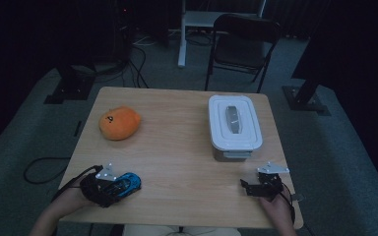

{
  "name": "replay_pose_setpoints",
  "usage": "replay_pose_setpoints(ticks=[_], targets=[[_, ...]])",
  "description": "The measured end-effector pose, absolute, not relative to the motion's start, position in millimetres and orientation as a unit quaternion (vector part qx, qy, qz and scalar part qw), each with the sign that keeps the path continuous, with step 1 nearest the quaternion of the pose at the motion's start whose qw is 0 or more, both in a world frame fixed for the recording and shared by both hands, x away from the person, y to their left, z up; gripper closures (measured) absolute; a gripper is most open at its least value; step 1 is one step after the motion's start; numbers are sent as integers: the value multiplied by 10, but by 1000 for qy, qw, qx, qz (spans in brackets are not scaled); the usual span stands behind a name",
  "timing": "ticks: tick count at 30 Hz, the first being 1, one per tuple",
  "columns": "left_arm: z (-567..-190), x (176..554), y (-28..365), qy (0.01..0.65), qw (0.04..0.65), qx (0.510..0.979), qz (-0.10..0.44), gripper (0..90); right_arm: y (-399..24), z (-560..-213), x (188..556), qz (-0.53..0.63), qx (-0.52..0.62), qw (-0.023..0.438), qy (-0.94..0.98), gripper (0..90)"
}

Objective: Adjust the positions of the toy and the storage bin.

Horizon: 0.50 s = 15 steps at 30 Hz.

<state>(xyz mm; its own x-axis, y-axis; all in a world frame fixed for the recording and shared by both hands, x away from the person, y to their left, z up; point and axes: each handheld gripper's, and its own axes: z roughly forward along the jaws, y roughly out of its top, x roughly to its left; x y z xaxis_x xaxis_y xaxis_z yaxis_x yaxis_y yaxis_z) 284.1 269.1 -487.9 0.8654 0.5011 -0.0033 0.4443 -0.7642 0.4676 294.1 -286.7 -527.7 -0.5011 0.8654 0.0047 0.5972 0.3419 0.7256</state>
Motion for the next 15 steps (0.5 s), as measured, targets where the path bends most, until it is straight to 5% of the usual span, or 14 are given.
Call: replay_pose_setpoints(ticks=[15], targets=[[-4939, 2866, 2739, 245, 252, 935, 40, 269, -2868, -5277, 2941, 343, 461, 196, 795, 127]])
